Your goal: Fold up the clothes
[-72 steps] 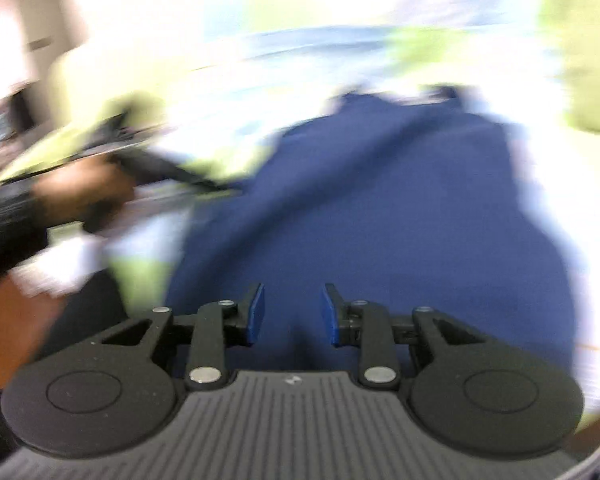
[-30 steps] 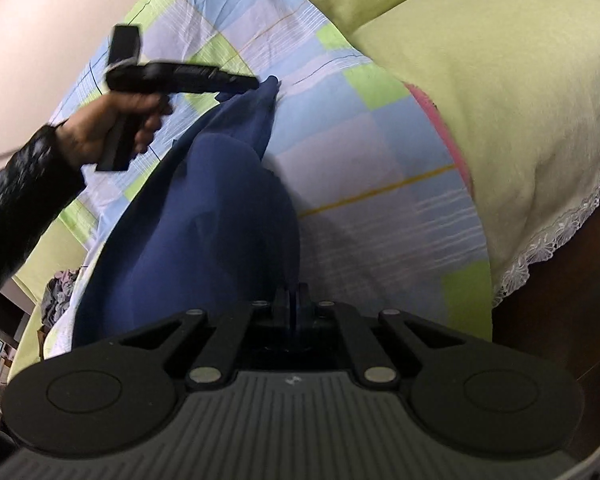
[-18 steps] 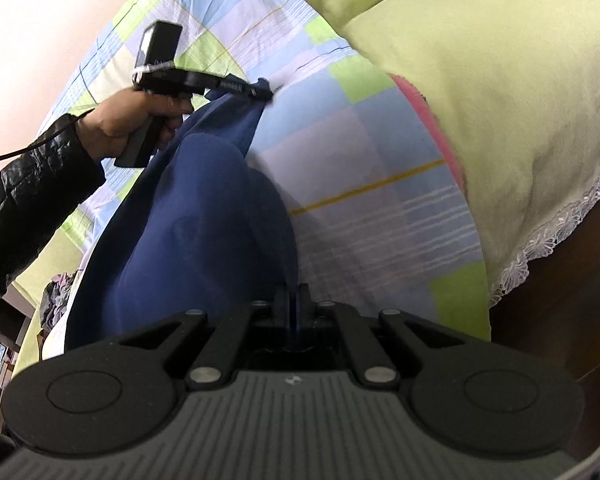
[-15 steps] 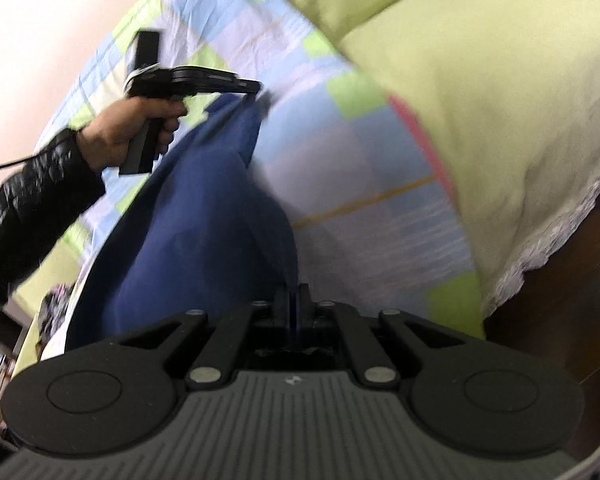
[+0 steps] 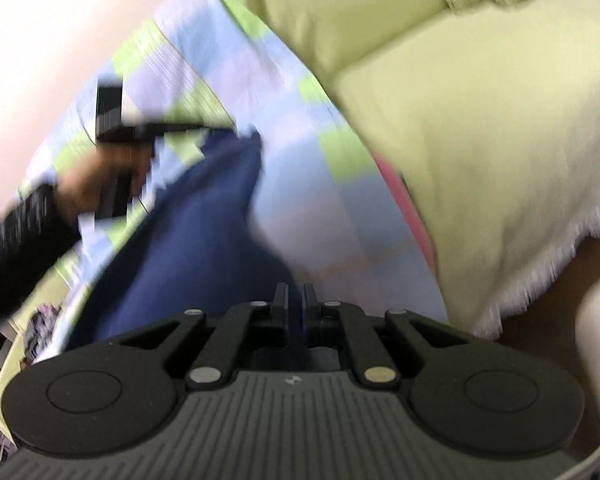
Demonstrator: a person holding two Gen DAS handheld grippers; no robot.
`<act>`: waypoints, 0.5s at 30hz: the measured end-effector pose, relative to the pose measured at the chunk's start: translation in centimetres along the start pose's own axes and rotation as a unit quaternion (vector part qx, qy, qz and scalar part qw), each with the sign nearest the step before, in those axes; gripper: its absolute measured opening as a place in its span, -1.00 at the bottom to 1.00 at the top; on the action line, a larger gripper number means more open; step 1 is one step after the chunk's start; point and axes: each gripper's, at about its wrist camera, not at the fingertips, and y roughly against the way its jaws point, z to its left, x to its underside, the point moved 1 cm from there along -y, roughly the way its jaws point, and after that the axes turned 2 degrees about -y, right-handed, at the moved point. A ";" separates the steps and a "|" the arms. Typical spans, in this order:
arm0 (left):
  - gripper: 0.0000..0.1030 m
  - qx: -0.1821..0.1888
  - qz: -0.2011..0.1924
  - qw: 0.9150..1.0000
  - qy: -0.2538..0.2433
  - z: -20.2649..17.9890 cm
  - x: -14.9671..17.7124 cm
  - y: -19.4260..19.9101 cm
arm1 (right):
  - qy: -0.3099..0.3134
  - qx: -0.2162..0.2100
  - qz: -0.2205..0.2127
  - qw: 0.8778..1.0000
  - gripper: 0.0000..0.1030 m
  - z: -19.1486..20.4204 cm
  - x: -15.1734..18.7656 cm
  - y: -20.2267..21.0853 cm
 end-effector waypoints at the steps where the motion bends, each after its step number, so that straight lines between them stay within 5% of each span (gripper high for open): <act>1: -0.31 0.002 0.004 1.000 0.002 -0.2 1.2 0.9 | 0.005 -0.009 -0.012 1.000 -0.84 0.3 -0.8 -0.4; 5: -0.29 0.019 0.018 1.000 0.010 -1.6 6.4 4.4 | 0.028 -0.048 -0.006 0.998 -0.75 1.0 -4.1 -4.5; 10: -0.18 0.041 0.015 0.999 0.002 -4.5 11.6 8.2 | 0.075 -0.069 0.081 0.991 -0.45 1.9 -8.0 -14.0; 15: -0.18 0.044 -0.004 0.999 0.005 -5.3 13.3 9.4 | 0.043 -0.064 0.150 0.986 -0.49 1.2 -9.4 -19.8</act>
